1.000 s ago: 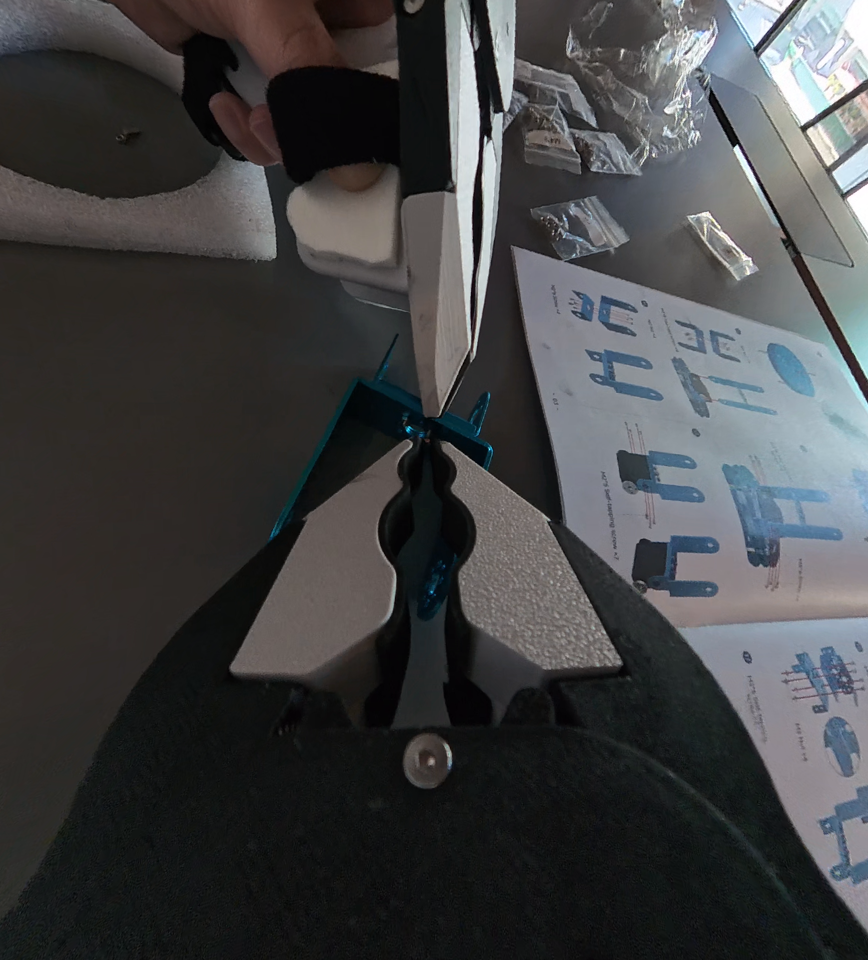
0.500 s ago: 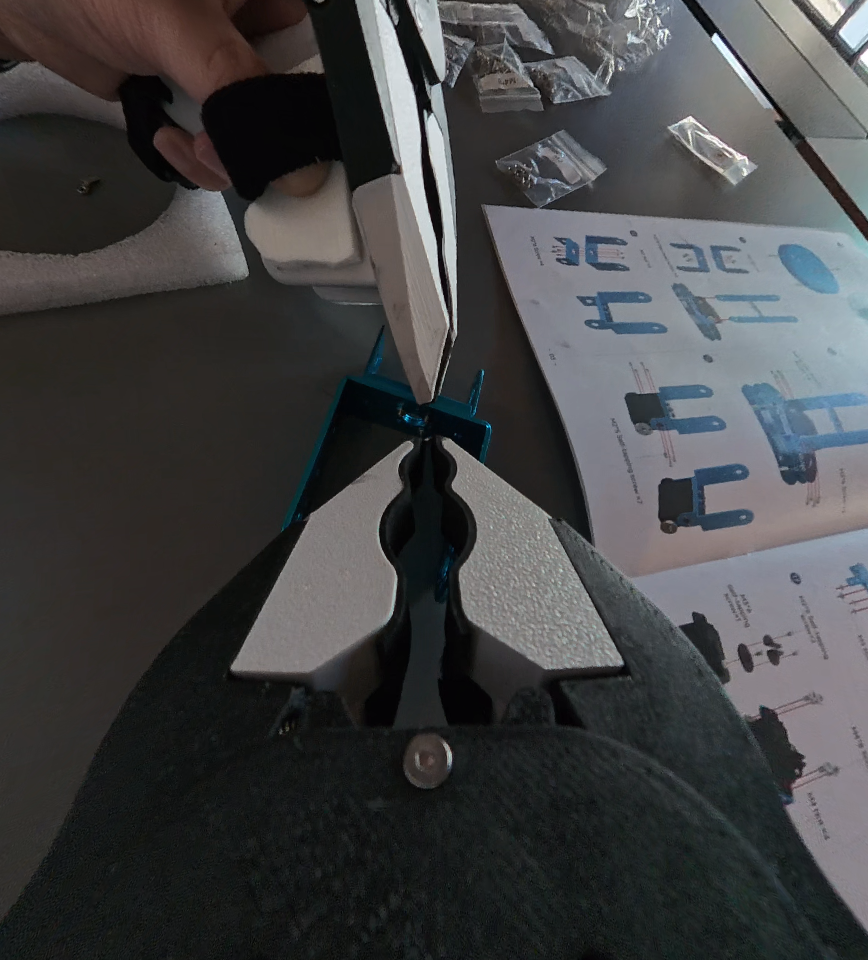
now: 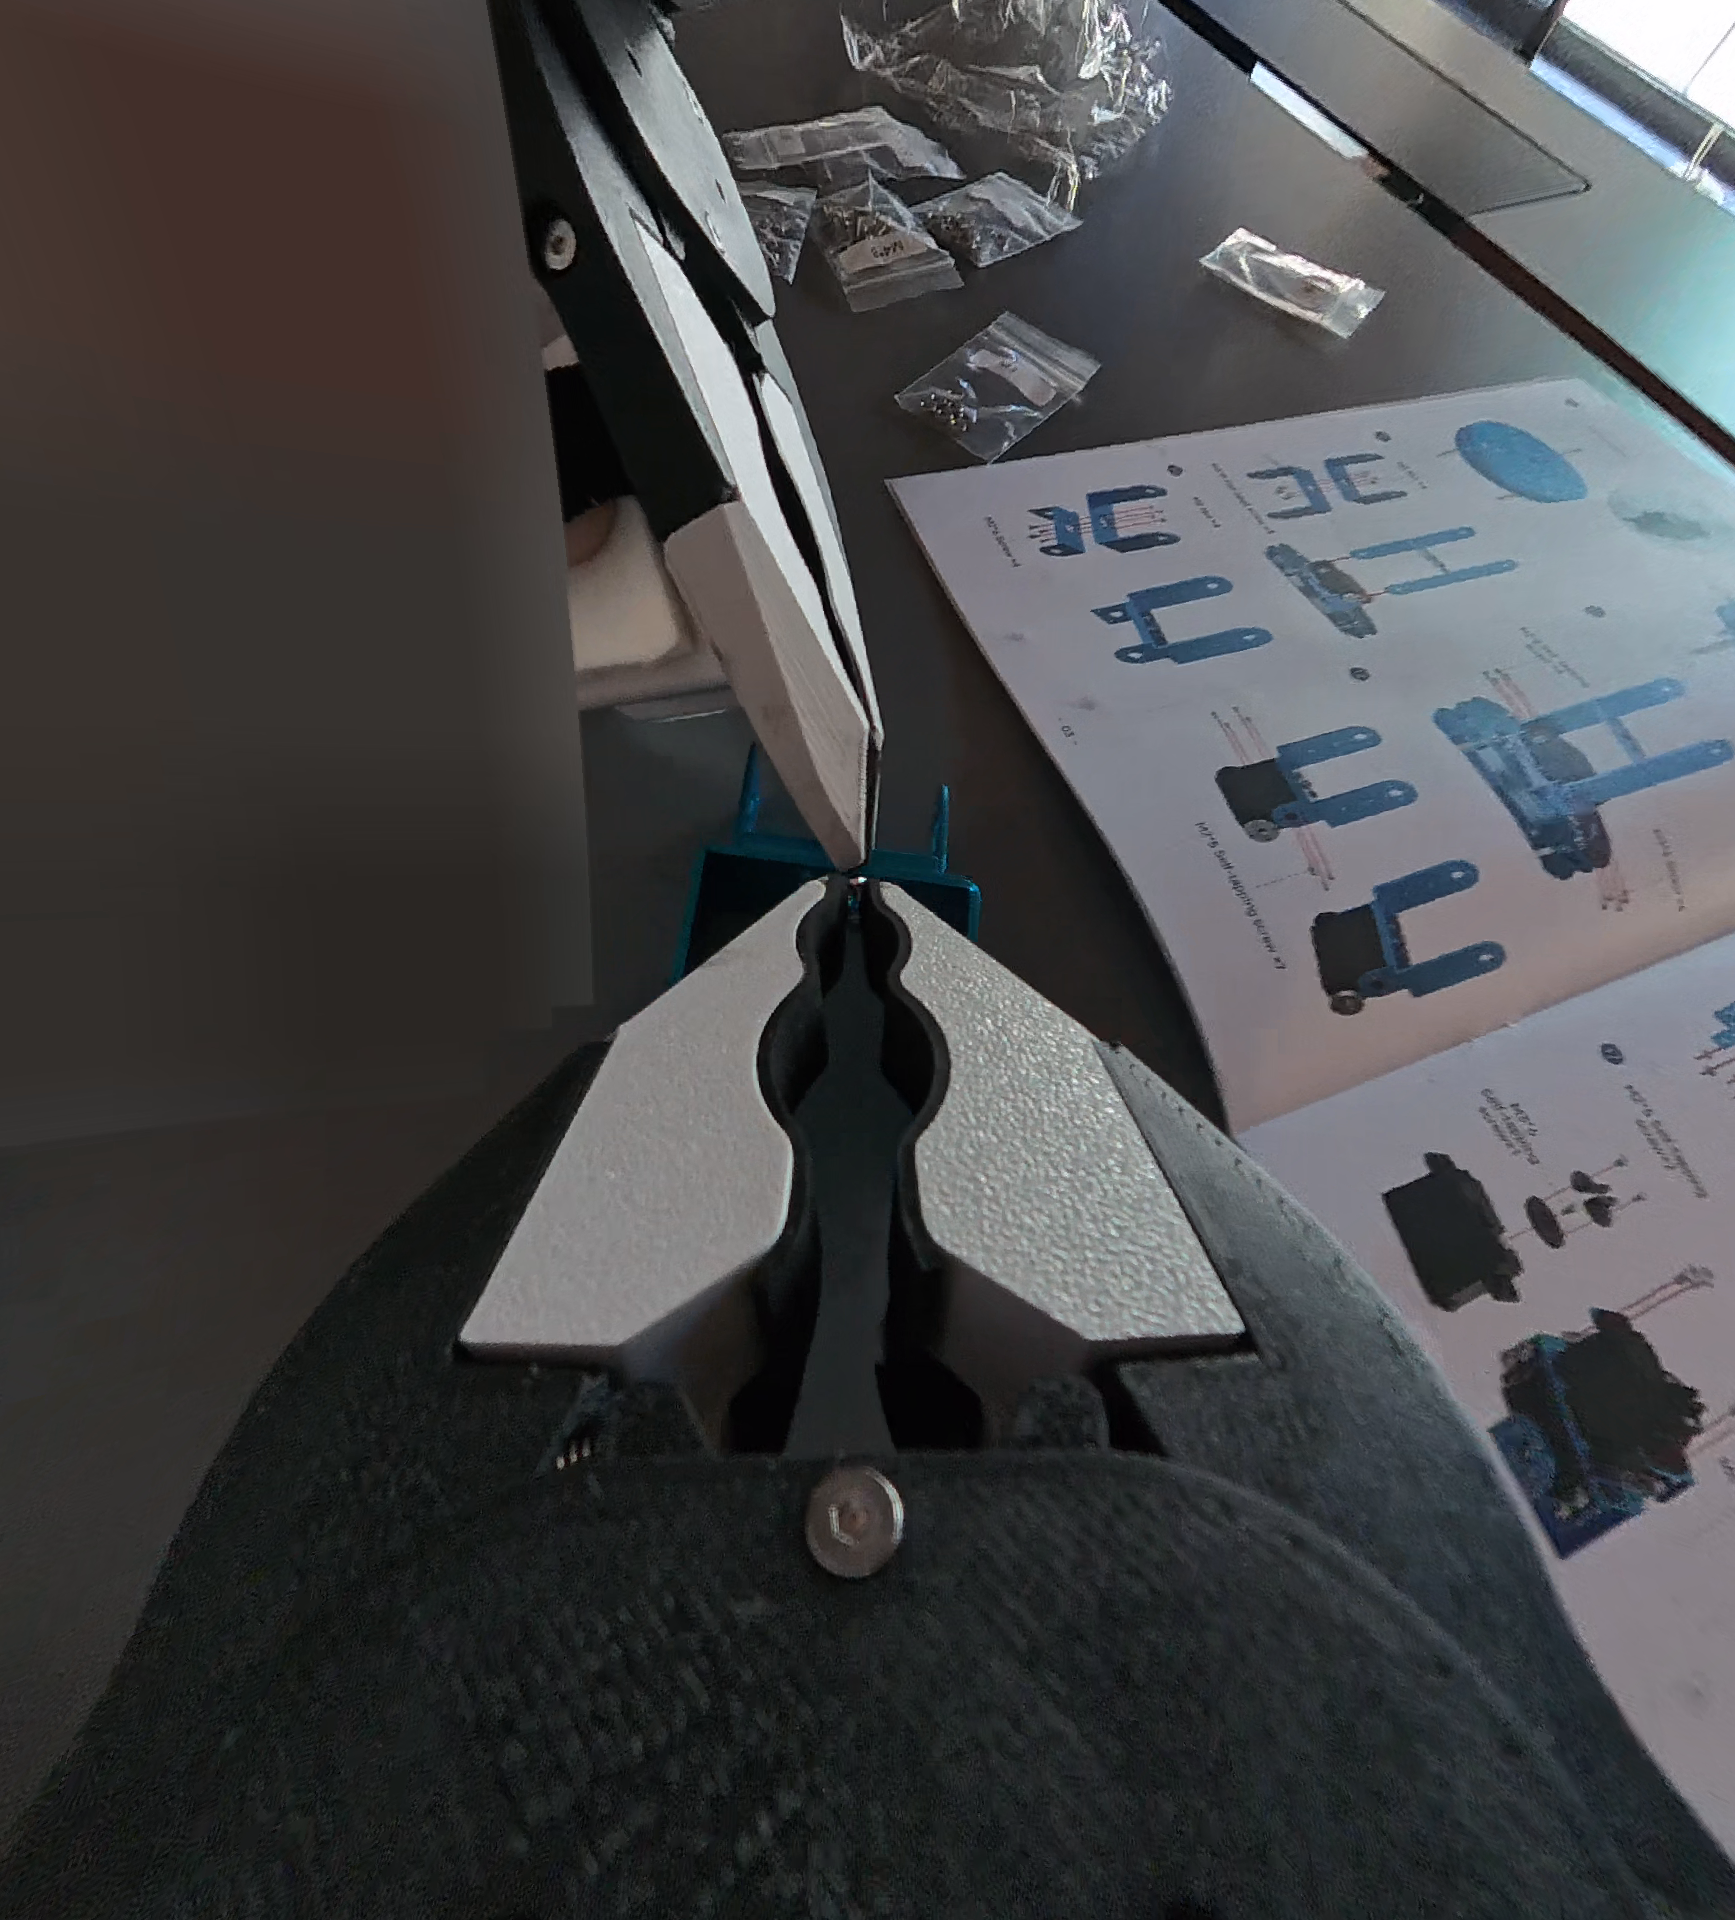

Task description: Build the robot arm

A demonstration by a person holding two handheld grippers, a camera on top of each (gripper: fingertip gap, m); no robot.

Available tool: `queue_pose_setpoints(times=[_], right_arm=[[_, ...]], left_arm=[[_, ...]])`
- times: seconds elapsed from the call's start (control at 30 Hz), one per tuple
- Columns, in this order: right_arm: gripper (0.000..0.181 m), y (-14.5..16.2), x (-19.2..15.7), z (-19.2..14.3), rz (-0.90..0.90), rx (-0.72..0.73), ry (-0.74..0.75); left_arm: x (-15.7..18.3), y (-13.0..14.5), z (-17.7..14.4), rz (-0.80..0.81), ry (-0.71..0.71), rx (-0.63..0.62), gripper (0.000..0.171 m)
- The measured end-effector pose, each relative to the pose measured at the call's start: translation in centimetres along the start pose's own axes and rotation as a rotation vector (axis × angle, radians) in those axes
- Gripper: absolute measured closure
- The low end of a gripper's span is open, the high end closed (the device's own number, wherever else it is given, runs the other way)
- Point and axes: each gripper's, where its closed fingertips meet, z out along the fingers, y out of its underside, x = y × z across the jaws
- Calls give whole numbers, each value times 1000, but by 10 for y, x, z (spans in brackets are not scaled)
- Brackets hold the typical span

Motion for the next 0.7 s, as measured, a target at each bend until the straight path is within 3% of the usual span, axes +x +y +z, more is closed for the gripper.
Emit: queue_pose_setpoints(times=[0.13, 0.7], right_arm=[[179, 2, 0, 2, 78, 2, 2], [181, 6, 0, 6, 41, -13, 26]], left_arm=[[0, 0, 0, -3, 3, 1, 169], [0, 0, 0, -8, 8, 2, 169]])
